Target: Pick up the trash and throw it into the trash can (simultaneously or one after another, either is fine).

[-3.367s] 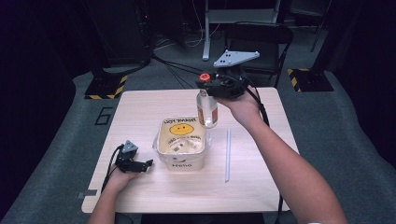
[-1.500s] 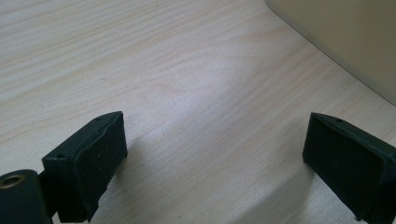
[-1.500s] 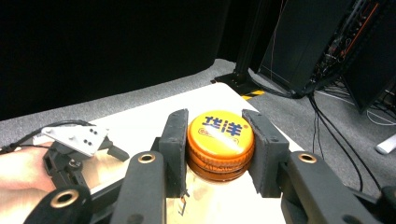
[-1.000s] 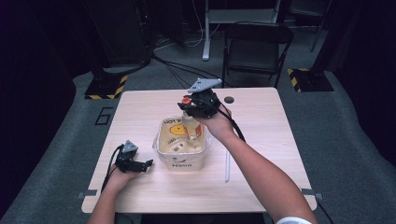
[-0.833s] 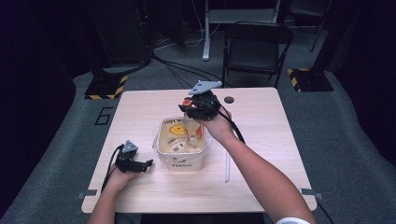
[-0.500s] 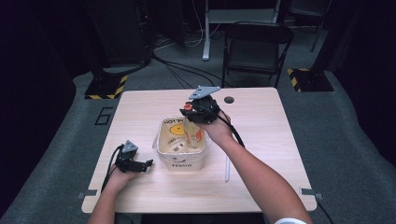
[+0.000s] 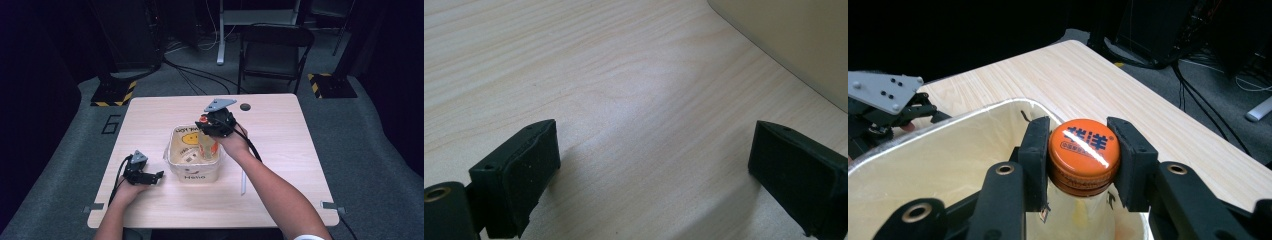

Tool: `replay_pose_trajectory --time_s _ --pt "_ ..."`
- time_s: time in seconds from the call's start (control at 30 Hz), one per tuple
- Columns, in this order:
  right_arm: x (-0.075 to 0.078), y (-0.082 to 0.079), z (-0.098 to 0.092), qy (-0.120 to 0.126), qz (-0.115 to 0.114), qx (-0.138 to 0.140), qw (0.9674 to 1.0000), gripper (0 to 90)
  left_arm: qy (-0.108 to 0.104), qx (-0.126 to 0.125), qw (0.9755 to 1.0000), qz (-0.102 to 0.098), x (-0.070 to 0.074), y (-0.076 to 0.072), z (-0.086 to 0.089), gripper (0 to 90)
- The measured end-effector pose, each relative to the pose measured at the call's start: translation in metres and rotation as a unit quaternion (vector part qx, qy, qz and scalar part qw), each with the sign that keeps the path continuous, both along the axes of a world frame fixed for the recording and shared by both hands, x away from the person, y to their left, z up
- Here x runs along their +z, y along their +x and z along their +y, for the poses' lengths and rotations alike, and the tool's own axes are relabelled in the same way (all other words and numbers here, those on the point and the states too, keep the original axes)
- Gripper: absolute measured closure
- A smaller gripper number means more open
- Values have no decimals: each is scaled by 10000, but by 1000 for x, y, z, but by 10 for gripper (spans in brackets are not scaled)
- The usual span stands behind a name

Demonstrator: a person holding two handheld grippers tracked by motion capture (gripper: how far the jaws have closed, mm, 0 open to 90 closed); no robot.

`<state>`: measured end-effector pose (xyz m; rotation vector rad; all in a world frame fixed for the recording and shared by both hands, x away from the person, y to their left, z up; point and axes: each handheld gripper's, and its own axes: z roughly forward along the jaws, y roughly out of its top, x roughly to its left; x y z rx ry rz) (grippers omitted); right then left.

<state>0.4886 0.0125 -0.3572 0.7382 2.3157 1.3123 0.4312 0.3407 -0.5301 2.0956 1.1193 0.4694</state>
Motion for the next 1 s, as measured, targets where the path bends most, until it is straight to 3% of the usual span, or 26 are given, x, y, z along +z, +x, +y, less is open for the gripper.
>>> replay_pose_trajectory --time_s 0.6,1.0 --pt "-10 1 -3 125 -85 -112 9998 610 12 -8 10000 2 0 0 0 61" --pt "-8 -1 -6 156 -42 -323 9993 433 0 0 10000 3 0 0 0 60"
